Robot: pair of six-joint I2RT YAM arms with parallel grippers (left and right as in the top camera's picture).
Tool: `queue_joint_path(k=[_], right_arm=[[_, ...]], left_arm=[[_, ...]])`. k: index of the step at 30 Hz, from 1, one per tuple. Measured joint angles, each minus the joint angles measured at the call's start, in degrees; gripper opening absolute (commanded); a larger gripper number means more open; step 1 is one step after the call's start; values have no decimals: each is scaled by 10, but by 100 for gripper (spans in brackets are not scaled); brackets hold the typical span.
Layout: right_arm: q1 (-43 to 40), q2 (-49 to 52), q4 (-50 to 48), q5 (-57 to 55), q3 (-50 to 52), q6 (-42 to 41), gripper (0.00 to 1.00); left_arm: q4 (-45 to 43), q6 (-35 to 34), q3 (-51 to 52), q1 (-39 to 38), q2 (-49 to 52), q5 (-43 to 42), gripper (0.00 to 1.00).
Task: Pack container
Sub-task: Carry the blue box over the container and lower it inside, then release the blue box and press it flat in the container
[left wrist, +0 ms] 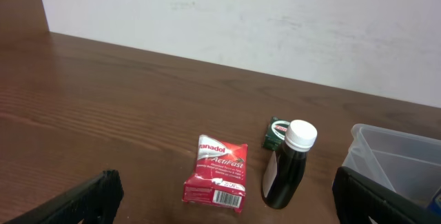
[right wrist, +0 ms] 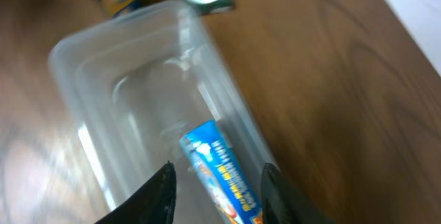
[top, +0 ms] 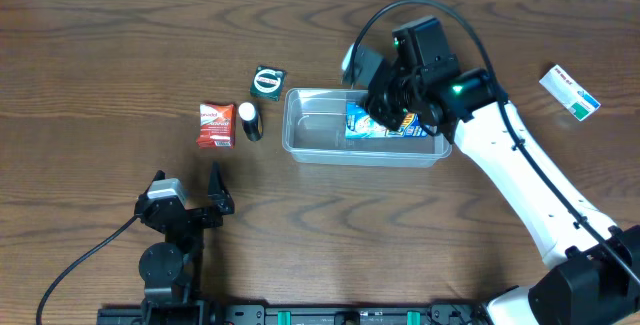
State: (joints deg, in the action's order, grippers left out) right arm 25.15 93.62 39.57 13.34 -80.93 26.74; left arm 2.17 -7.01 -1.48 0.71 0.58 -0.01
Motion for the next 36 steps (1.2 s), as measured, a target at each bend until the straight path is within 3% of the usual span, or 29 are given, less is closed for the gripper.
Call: queue_joint_path(k=[4,10,19,36], right_arm=[[-5,14,-25,-49,0,-123,15],[-6,74,-35,-97,0,-238,4],[-7,101,-32,-121,0,-307,3],[-18,101,30,-128,0,-332,1]], left_arm=[[0,0,0,0,0,0,98],[0,0,0,0,0,0,98],[0,0,0,0,0,0,98],[0,0,0,0,0,0,98]])
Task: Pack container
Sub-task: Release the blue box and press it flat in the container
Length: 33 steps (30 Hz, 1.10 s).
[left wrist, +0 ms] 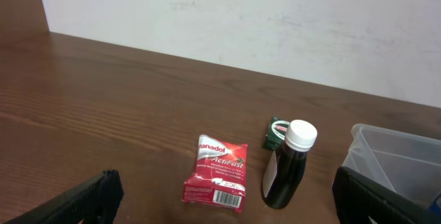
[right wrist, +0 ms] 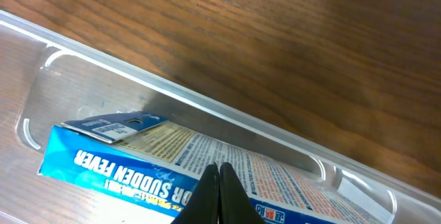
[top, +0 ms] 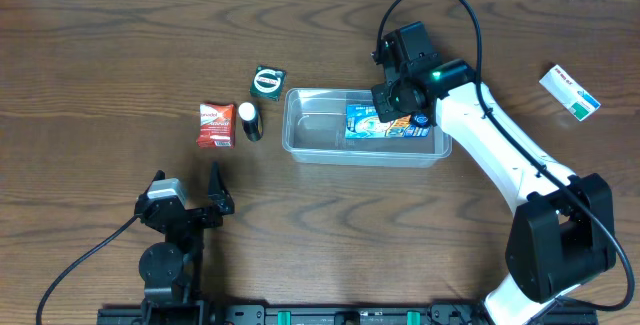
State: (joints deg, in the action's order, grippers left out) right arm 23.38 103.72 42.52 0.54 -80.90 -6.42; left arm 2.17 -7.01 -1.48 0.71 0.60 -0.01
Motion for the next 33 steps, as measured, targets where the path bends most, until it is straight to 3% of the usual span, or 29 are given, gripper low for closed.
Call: queue_joint_path(k=[24,33], right_arm=[[0,-9,80,54,0,-10,1],[0,-116,96,58,0,-13,10]], left_arm=[[0,0,0,0,0,0,98],[0,0,0,0,0,0,98]])
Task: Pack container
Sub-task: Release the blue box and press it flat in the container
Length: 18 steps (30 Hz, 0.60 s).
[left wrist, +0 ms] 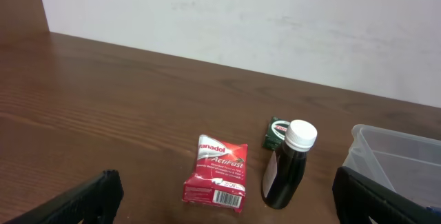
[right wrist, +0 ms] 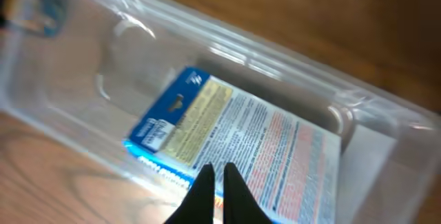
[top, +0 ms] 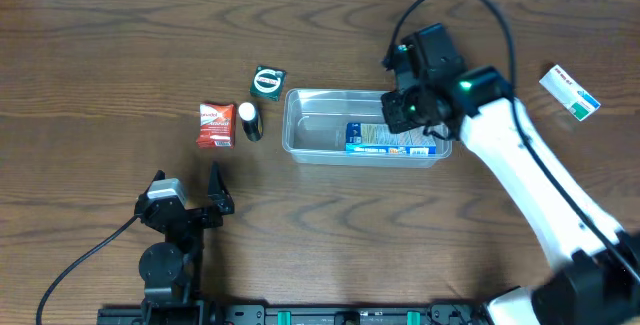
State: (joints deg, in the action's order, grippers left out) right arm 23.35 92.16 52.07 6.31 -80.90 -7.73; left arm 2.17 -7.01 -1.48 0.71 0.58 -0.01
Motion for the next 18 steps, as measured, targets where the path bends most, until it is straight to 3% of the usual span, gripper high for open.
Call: queue_joint_path(k=[7,18], right_arm=[[-10,-56,28,-15,0,0,12],[-13,-33,112,-21,0,0,12]], left_arm=[[0,0,0,0,0,0,98],[0,0,0,0,0,0,98]])
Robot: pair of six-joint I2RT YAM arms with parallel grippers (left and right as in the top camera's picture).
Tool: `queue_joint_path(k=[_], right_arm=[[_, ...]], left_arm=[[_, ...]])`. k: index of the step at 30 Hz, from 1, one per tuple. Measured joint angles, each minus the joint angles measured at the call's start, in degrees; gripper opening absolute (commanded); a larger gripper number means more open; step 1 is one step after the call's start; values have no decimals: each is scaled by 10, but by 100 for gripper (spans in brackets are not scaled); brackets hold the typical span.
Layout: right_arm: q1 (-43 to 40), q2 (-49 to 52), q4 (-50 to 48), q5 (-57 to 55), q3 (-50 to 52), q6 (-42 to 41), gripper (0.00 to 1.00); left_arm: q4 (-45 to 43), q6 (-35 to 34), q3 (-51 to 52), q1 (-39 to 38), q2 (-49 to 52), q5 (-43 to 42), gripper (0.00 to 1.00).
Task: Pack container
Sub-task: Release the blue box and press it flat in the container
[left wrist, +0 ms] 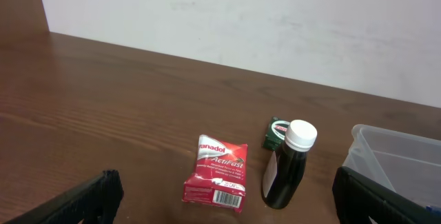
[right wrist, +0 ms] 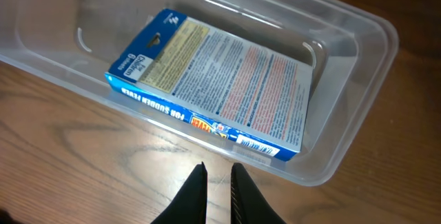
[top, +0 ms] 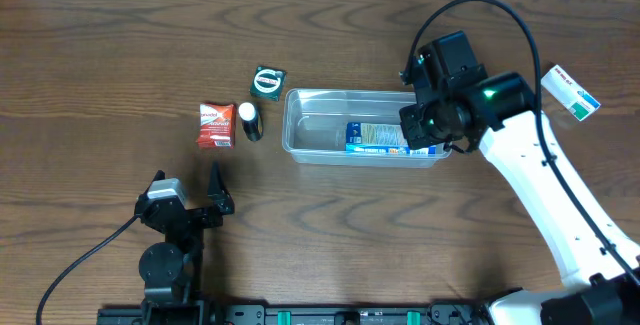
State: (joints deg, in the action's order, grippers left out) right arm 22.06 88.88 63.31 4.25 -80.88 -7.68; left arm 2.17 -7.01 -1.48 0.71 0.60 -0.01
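A clear plastic container [top: 320, 137] sits mid-table. A blue medicine box [top: 388, 137] lies flat in its right half, label side up [right wrist: 213, 83]. My right gripper [right wrist: 218, 182] hangs over the wood just in front of the container's near wall [right wrist: 324, 176]; its fingers are almost together with nothing between them. A red sachet [top: 215, 125], a dark bottle with a white cap [top: 249, 121] and a green round tin [top: 268, 82] lie left of the container. My left gripper [left wrist: 224, 186] stays open, low at the table's front, facing the sachet [left wrist: 216, 174] and bottle [left wrist: 288, 164].
A white and blue carton [top: 570, 92] lies at the far right of the table. The right arm [top: 530, 175] stretches from the front right corner to the container. A pale wall [left wrist: 241, 24] stands behind the table's back edge.
My right gripper has drawn back from over the box to the table in front of the container. The box lies in the same place. The left arm is unchanged.
First my right gripper was open above the container, with the blue box near the far wall. Then it was shut, tips at the box. Later the box lay flat nearer the front wall. Now the gripper is outside the container.
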Motion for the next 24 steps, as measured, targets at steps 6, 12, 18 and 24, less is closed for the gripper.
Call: queue_joint_path(k=[6,12,18,24], right_arm=[[0,30,0,0,0,0,11],[3,73,0,0,0,0,10],[13,106,-1,1,0,0,11],[24,127,-1,2,0,0,12]], left_arm=[[0,0,0,0,0,0,98],[0,0,0,0,0,0,98],[0,0,0,0,0,0,98],[0,0,0,0,0,0,98]])
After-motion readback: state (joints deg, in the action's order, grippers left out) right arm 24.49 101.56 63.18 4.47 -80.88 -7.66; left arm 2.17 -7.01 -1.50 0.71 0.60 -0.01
